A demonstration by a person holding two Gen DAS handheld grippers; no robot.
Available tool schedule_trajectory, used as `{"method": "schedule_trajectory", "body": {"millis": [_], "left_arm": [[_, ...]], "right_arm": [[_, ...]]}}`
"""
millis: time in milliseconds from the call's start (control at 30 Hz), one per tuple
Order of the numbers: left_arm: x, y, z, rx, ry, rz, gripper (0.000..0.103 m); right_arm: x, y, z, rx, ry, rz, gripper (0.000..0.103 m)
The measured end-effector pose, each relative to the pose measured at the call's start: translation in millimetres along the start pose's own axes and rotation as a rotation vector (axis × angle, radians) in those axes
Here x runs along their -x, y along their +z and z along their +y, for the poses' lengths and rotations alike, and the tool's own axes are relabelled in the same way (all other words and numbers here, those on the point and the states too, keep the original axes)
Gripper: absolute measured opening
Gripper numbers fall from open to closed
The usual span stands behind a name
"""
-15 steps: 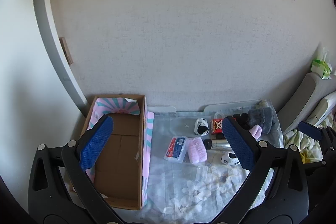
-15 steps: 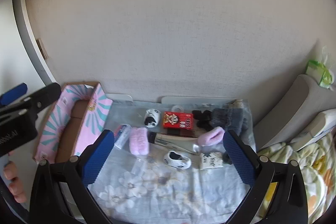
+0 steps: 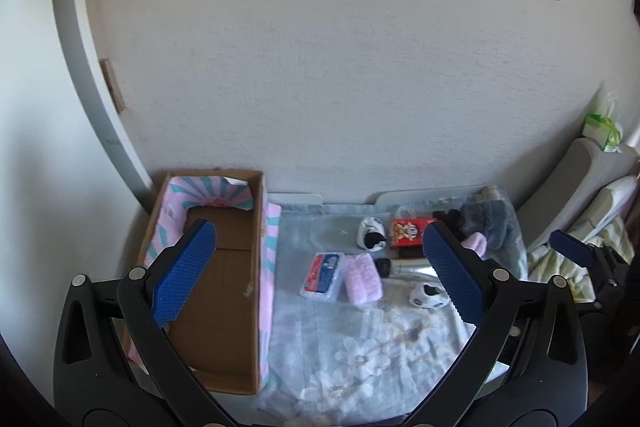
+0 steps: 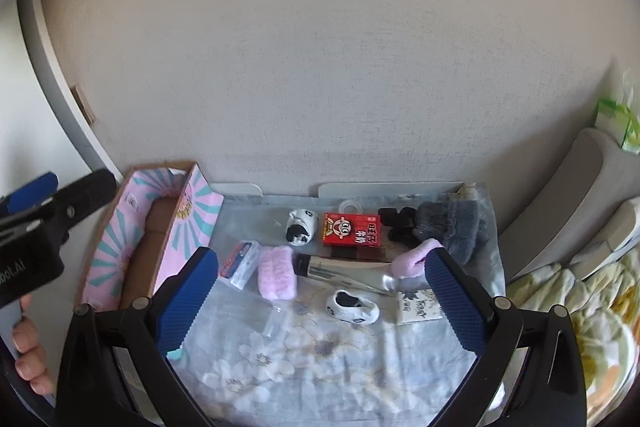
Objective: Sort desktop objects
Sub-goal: 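Move both tools toward the objects on the cloth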
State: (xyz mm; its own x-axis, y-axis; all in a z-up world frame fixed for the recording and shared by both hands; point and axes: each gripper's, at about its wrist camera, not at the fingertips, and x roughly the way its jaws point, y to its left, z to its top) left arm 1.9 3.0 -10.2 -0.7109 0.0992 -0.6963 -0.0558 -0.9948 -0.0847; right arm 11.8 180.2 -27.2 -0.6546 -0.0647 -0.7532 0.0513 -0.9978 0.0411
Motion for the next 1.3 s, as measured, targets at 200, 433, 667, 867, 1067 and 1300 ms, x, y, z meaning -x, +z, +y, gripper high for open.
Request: {"method": "schedule_trajectory", "body": {"millis": [200,433,667,867,1067,1300], "left_arm": [[-3.7,-1.0,4.9,0.032,-0.005,-0.003,0.103],[-9.8,-3.0,10.8,0.040,0.038,-0.006,0.103],[-10.6,-3.2,9.5,0.018,0.034,-0.027,0.103],[-8.3,5.9,2.4,-0.086,0.041,-0.049,0.103],[-10.6,13.9,0.6,-0.098,0.006,-0.072,0.103],[-66.7,-31.8,-11.2,-0.025,-0.086,0.120,0.103]], "right_arm": [[-2.9,0.9,4.9,0.046,-0.031,-0.005,0.103],[2.3,0.9,1.8,0.074,-0.116,-0.051,0.103],[-3.7,-0.7,6.1,0.135,-0.170,-0.050,0.103],[4.8,2.8,-3.2,0.131,-0.112,-0.133,0.103],[25.2,15.5,-37.0,0.172,-0.070,-0.225,0.103],[0.6,-11.5,-93.1,0.086,-0.154,-0.100,0.103]]}}
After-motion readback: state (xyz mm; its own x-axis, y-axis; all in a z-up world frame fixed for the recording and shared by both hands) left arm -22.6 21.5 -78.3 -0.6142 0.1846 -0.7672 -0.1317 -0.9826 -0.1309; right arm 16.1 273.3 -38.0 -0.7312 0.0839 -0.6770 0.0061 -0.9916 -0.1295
